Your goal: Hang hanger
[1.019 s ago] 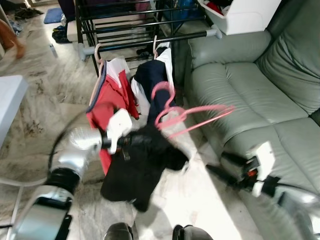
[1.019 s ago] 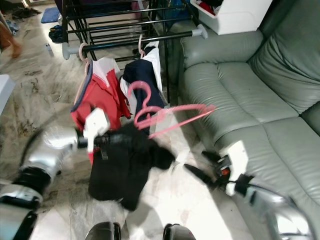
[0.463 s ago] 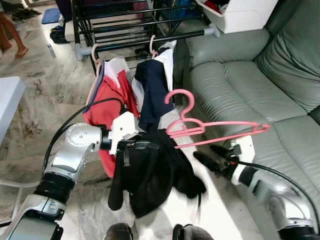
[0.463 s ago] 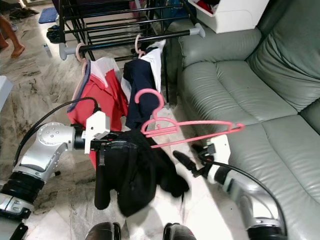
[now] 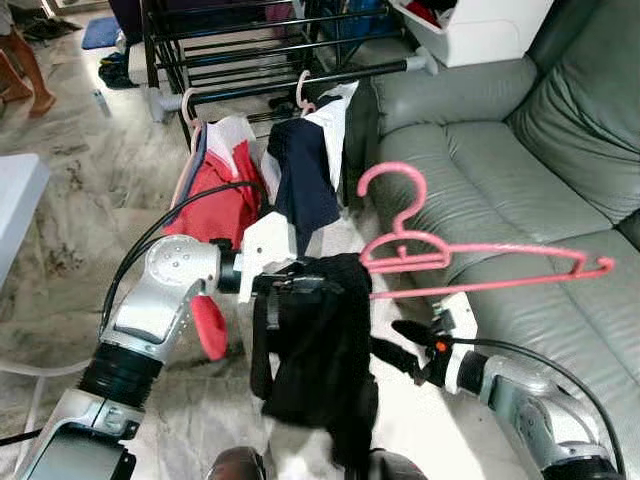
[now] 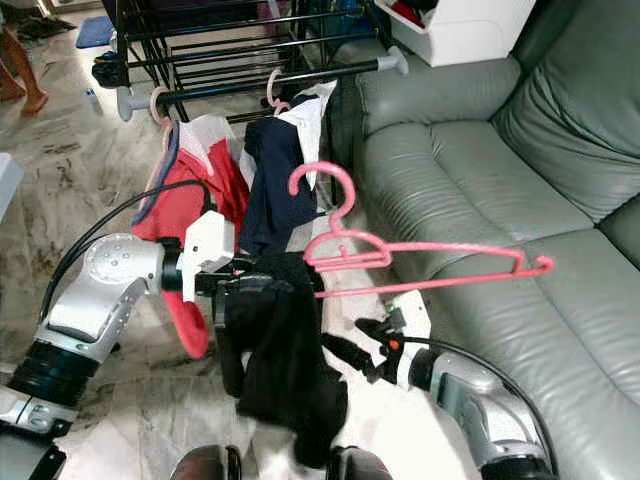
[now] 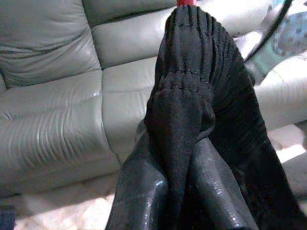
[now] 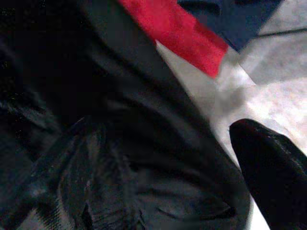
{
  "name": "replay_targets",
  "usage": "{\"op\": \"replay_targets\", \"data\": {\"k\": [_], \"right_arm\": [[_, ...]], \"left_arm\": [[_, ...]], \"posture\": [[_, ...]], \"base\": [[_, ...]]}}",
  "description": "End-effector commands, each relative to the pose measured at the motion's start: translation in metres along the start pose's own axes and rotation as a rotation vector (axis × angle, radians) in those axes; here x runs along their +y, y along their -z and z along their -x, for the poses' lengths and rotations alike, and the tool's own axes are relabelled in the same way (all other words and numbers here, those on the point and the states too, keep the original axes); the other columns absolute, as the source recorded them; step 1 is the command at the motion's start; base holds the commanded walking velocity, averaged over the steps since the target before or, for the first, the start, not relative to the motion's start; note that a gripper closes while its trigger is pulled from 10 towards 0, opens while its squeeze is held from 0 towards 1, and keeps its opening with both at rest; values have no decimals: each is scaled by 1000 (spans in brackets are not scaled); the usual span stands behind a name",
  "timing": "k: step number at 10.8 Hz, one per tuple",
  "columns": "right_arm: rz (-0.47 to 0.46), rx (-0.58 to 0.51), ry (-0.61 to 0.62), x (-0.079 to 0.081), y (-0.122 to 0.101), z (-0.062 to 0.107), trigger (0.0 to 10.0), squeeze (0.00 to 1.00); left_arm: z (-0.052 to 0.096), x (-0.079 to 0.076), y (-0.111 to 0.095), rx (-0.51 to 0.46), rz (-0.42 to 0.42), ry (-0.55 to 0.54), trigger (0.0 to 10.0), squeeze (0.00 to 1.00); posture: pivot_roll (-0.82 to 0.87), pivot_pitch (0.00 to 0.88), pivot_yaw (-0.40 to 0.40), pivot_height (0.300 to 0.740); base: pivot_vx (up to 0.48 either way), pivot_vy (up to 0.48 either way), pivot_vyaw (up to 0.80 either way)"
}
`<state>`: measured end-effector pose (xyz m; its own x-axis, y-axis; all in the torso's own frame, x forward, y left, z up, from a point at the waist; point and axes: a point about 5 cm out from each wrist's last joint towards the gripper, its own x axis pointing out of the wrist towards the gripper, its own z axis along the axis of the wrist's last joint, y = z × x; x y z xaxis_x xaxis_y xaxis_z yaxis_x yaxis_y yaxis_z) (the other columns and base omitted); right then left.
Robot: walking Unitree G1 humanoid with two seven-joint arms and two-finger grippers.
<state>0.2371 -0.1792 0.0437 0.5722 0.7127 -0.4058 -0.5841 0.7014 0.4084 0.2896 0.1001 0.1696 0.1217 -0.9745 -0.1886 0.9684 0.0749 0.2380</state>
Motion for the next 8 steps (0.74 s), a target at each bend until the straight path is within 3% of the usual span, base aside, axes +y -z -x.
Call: {"op": "replay_targets", "data": {"k": [1,3,4,8], "right_arm": [[29,37,35,-5,3,2,10000,0],[40,-43,26,-5,-11,5,10000,0],[54,-58,-10,-4,-16,11,10000,0],[115,95,-170,7,-5,34,10000,0]], "left_arm": [[-2,3,-15,-40,-36,-9,0,0],[1,5,-12,-16,-44,-21,0,0],[6,5,0,41,-46,-30,0,0],[9,8,14,60,-16,-88,0,0]], "posture": [[-36,83,7,740],[-34,84,5,740],[-36,86,8,740],[-45,95,0,740]], "base": [[0,0,0],[0,0,0],[0,0,0],[0,0,0]]}}
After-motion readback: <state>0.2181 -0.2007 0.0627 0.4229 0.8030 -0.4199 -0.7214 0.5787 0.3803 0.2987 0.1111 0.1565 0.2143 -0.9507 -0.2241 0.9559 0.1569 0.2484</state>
